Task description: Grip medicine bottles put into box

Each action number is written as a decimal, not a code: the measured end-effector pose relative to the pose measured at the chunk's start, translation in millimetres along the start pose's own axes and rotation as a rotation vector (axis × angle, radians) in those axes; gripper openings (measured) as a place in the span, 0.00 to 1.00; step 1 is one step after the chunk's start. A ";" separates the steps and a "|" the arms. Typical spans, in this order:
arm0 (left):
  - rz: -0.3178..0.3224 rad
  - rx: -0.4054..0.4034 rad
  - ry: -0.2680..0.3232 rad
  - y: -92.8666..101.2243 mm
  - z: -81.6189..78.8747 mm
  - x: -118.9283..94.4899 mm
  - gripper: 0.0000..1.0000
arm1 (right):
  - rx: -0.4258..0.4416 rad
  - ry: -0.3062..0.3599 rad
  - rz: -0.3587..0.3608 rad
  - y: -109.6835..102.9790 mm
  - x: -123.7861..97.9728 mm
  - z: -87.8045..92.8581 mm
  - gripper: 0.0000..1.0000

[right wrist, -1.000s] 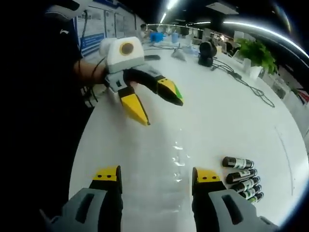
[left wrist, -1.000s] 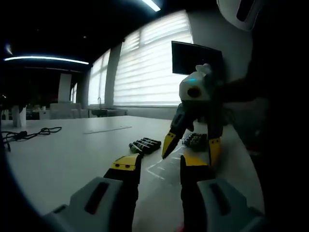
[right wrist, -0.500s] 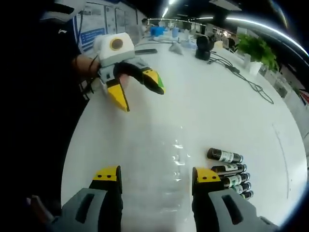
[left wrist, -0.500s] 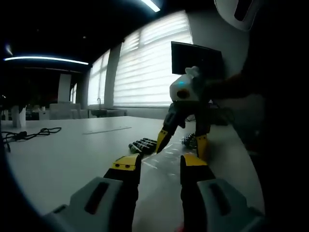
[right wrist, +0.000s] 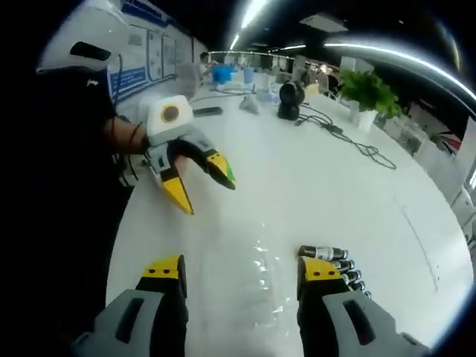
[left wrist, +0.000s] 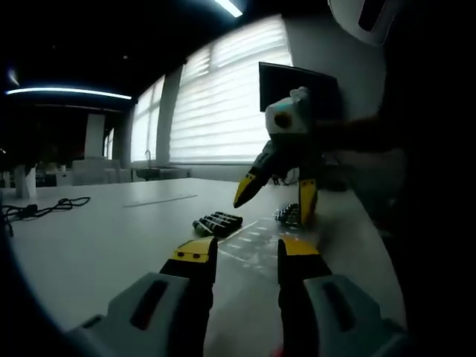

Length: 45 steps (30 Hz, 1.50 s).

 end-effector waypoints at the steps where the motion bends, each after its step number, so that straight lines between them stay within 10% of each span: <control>1: 0.008 -0.001 0.001 0.5 -0.2 0.1 0.25 | 0.014 0.018 0.022 1.3 -2.5 1.1 0.55; 13: 0.101 -0.021 0.006 -3.4 -2.0 2.1 0.29 | 0.299 0.128 0.252 12.0 -19.7 18.9 0.54; 23: 0.032 -0.038 -0.050 -36.5 -0.4 19.4 0.33 | 0.672 0.210 0.426 35.7 -35.2 30.7 0.50; 30: 0.039 0.098 -0.035 -25.8 -1.1 21.9 0.37 | 0.869 0.189 0.482 52.2 -31.9 42.2 0.38; 45: 0.124 0.053 -0.058 -21.2 4.7 15.3 0.36 | 0.999 -0.010 0.521 80.6 -12.5 62.2 0.27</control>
Point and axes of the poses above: the point that each gripper's makers call its tool centre point, and the gripper's own axes: x roughly forward along the fingers, y roughly to its right, z roughly out of its underside, the point moved 7 cm from there along -x, roughly backward along the fingers, and after that the axes turned 9 degrees about -y, right-handed, at the moved point
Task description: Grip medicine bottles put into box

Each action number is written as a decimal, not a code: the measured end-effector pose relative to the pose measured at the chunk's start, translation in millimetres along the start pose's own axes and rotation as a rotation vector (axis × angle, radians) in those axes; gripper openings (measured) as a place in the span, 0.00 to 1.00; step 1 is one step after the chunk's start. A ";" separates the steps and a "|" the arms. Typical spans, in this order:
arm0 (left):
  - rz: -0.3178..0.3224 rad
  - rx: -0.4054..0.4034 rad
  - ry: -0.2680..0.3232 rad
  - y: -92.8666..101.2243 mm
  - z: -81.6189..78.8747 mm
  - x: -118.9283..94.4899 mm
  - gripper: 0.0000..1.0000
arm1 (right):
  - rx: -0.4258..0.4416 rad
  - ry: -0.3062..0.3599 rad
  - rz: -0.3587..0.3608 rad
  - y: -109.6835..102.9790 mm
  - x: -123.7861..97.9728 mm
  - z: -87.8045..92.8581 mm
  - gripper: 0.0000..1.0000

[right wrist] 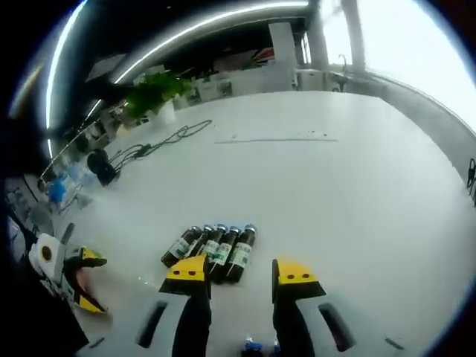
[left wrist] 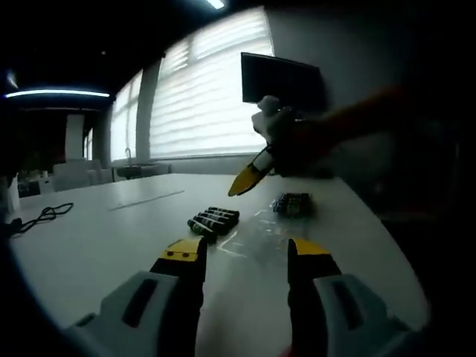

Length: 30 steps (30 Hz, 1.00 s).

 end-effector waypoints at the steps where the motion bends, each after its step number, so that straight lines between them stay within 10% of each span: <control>1: 0.002 -0.002 -0.004 -0.5 0.5 0.2 0.36 | 0.001 -0.004 0.004 -1.0 1.3 -1.4 0.27; 30: 0.017 -0.064 -0.018 -4.7 2.1 2.6 0.35 | 0.011 -0.228 0.084 -7.6 36.3 -5.7 0.11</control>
Point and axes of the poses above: the point that each gripper's makers call its tool centre point, and the gripper's own axes: x roughly forward along the fingers, y roughly to its right, z roughly out of its underside, the point moved 7 cm from there along -x, roughly backward along the fingers, and after that the axes turned 9 degrees about -y, right-handed, at the moved point
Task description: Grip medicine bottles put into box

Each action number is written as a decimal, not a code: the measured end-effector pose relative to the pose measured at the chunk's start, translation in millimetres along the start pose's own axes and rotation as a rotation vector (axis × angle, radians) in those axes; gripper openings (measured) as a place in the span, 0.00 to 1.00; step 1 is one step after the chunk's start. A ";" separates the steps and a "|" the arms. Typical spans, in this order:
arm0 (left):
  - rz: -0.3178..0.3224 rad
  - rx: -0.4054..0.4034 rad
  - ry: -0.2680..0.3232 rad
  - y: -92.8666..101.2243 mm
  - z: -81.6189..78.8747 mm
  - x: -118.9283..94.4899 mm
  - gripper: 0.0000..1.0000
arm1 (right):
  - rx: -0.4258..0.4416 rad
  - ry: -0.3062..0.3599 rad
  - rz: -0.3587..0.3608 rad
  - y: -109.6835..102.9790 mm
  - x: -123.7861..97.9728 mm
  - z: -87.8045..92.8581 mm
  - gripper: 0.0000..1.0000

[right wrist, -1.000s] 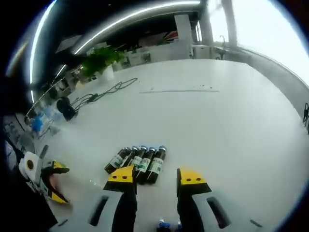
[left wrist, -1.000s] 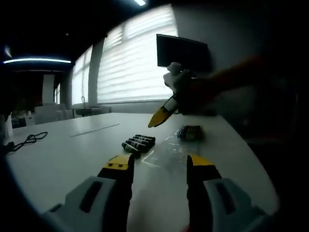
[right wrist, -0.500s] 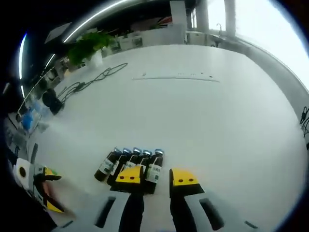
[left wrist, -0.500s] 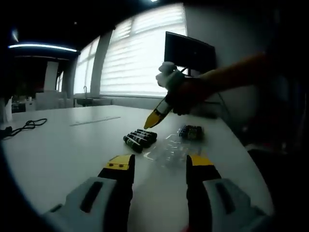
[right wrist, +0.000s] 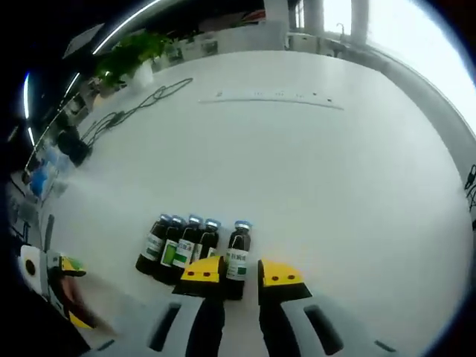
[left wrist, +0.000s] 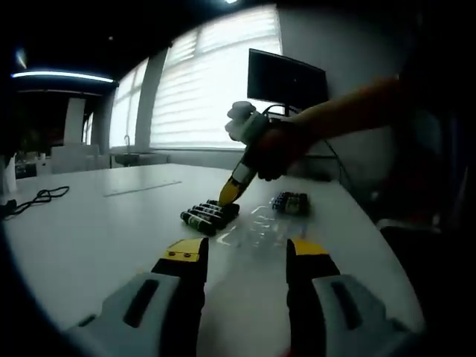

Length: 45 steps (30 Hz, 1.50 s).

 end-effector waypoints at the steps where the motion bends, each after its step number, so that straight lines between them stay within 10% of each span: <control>1: 0.002 0.001 0.000 0.4 -0.1 0.0 0.35 | 0.003 -0.001 0.000 0.3 0.5 0.3 0.08; 23: 0.021 -0.002 0.006 3.7 -0.9 0.6 0.34 | 0.091 0.139 0.034 -3.5 -38.1 10.9 0.07; 27: 0.026 0.002 0.006 4.8 -0.9 0.9 0.34 | 0.129 0.248 -0.009 -10.0 -50.5 13.5 0.07; 45: 0.037 -0.011 0.009 6.2 -1.0 1.1 0.34 | 0.202 0.330 0.035 -39.3 -81.5 63.8 0.07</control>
Point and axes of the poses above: the point that each gripper's makers call its tool centre point, and the gripper's own axes: x roughly forward along the fingers, y roughly to its right, z roughly out of its underside, the point moved 7 cm from there along -x, roughly backward along the fingers, and after that the axes turned 9 degrees about -y, right-handed, at the moved point
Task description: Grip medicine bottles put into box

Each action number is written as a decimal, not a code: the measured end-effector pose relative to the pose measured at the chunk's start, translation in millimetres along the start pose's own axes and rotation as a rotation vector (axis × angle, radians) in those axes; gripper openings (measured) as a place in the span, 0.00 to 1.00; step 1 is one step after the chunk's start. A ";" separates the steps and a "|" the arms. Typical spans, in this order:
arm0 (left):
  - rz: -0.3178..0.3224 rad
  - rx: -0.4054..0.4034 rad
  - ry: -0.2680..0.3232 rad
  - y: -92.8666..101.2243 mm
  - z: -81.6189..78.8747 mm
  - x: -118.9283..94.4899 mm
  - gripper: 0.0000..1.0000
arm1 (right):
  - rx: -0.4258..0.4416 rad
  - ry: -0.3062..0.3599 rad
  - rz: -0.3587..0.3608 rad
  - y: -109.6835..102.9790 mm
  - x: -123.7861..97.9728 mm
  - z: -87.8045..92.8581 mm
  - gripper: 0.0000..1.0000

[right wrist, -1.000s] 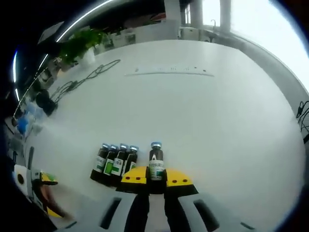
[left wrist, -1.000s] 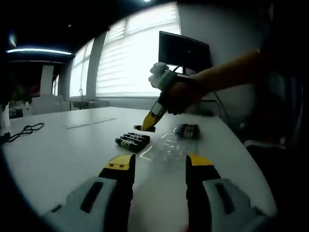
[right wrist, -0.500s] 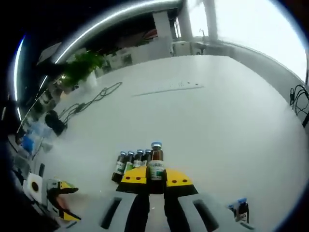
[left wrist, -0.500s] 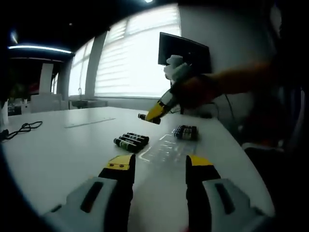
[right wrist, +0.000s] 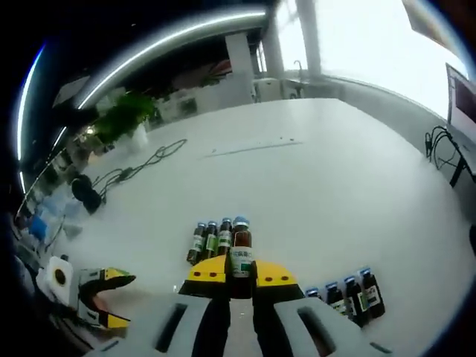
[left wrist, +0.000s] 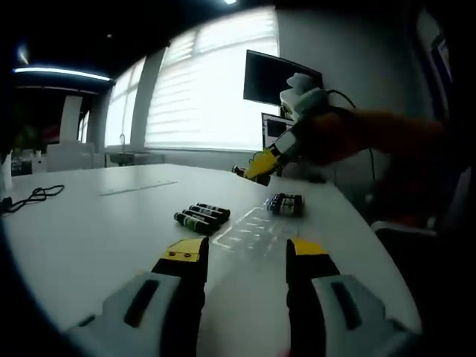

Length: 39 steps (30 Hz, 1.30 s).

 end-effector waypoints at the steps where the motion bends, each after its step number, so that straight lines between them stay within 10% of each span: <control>1: 0.000 -0.002 0.000 -0.1 0.0 0.1 0.34 | -0.012 -0.011 0.002 -4.7 0.4 6.5 0.07; 39: 0.015 0.026 -0.015 0.6 1.4 -0.3 0.34 | -0.124 -0.126 0.103 -10.2 8.1 54.1 0.07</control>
Point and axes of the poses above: the point that each gripper's makers call its tool centre point, and the gripper's own axes: x roughly forward along the fingers, y roughly to its right, z roughly out of its underside, the point moved 7 cm from there along -x, roughly backward along the fingers, and after that the axes turned 9 degrees about -y, right-handed, at the moved point
